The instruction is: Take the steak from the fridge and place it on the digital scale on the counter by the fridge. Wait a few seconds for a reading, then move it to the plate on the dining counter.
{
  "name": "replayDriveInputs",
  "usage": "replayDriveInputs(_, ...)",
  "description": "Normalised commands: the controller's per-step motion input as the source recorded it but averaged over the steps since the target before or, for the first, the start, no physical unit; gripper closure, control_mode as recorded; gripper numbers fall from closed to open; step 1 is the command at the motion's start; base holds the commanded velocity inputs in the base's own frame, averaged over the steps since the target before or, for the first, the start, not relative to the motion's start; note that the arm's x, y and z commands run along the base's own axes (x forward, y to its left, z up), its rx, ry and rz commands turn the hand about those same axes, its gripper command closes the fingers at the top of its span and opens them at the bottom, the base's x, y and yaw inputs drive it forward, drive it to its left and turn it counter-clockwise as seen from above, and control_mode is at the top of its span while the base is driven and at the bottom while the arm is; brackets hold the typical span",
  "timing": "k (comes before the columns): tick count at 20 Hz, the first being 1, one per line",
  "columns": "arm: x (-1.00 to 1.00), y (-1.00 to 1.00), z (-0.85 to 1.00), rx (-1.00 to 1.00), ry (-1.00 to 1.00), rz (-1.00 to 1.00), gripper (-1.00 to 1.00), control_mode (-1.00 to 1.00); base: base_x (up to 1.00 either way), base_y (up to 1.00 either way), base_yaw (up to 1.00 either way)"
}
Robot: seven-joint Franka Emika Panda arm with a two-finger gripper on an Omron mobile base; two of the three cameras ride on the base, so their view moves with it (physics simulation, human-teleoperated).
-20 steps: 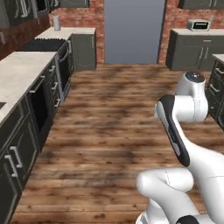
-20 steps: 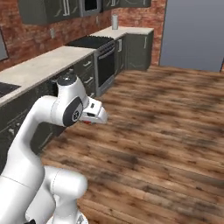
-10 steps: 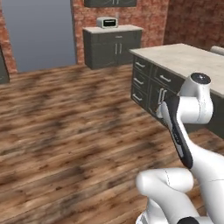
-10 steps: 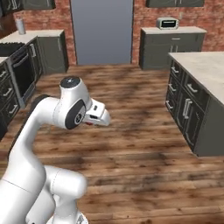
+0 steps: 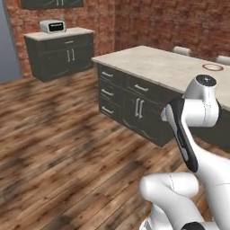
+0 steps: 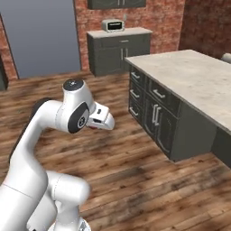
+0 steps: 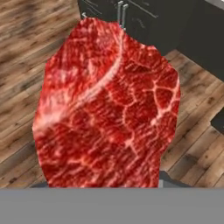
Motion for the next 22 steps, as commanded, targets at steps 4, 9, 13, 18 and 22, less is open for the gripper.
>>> replayDriveInputs(4, 0.0, 0.0, 0.0, 0.0, 0.0, 0.0, 1.0, 1.0, 1.0, 0.42, -0.52)
replayDriveInputs(9, 0.0, 0.0, 0.0, 0.0, 0.0, 0.0, 1.0, 1.0, 0.87, 0.78, -0.5)
replayDriveInputs(13, 0.0, 0.0, 0.0, 0.0, 0.0, 0.0, 1.0, 1.0, 0.64, 1.0, -0.44)
replayDriveInputs(18, 0.0, 0.0, 0.0, 0.0, 0.0, 0.0, 1.0, 1.0, 0.55, 1.0, -0.38)
replayDriveInputs(22, 0.0, 0.0, 0.0, 0.0, 0.0, 0.0, 1.0, 1.0, 0.52, 1.0, -0.34)
